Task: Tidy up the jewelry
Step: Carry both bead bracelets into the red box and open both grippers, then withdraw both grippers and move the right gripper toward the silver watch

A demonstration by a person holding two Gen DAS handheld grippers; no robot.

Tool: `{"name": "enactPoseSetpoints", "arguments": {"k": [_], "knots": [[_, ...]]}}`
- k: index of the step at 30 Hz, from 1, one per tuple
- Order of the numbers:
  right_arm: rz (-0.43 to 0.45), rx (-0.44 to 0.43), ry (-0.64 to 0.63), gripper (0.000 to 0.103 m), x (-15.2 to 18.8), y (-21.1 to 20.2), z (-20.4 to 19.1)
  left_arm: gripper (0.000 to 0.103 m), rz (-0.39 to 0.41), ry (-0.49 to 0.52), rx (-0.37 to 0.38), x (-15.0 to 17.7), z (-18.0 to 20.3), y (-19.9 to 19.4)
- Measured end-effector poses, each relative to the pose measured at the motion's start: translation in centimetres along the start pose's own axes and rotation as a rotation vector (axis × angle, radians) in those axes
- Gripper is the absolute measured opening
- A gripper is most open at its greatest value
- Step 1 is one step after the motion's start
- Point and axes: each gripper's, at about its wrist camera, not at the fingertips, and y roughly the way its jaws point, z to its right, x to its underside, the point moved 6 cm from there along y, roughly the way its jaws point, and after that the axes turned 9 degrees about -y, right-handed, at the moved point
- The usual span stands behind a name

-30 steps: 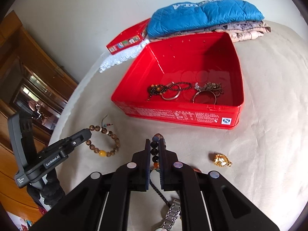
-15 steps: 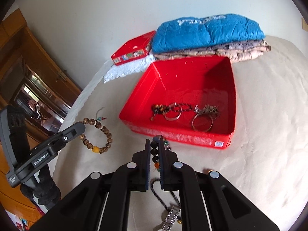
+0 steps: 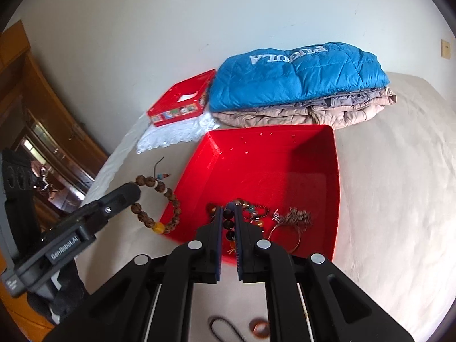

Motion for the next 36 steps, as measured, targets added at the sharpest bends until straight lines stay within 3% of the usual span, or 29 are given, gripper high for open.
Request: {"name": "enactPoseSetpoints", "arguments": {"k": [6, 13, 17, 23, 24, 28, 36], "knots": [[-0.072, -0.020, 0.004, 0.007, 0.1, 4.8, 0.8, 0.010, -0.087, -0.011, -0.009, 0.2, -0.6, 5.8], [-0.108, 0.018, 0.030, 0.007, 0.2, 7.2, 2.9, 0.011, -0.145, -0.003, -0.039, 0.7, -1.8, 9.1], [-0.099, 0.077, 0.032, 0.021, 0.2, 6.8, 4.0, 0.014, -0.159, -0.013, -0.046, 0.7, -2.3, 9.4], [-0.036, 0.084, 0.034, 0.022, -0.4, 3.8, 4.2, 0.036, -0.108, -0.032, -0.044, -0.1, -2.8, 6.9], [-0.028, 0.092, 0.033, 0.022, -0.5, 3.3, 4.2, 0.045, -0.092, -0.030, -0.050, -0.3, -2.7, 6.3], [0.007, 0.167, 0.015, 0.041, -0.4, 1.1, 4.2, 0.072, -0.019, -0.011, -0.099, -0.9, -2.6, 3.6], [0.000, 0.212, 0.010, 0.053, 1.4, -1.3, 4.0, 0.087, 0.031, 0.066, -0.172, 0.2, -1.7, 0.6]]}}
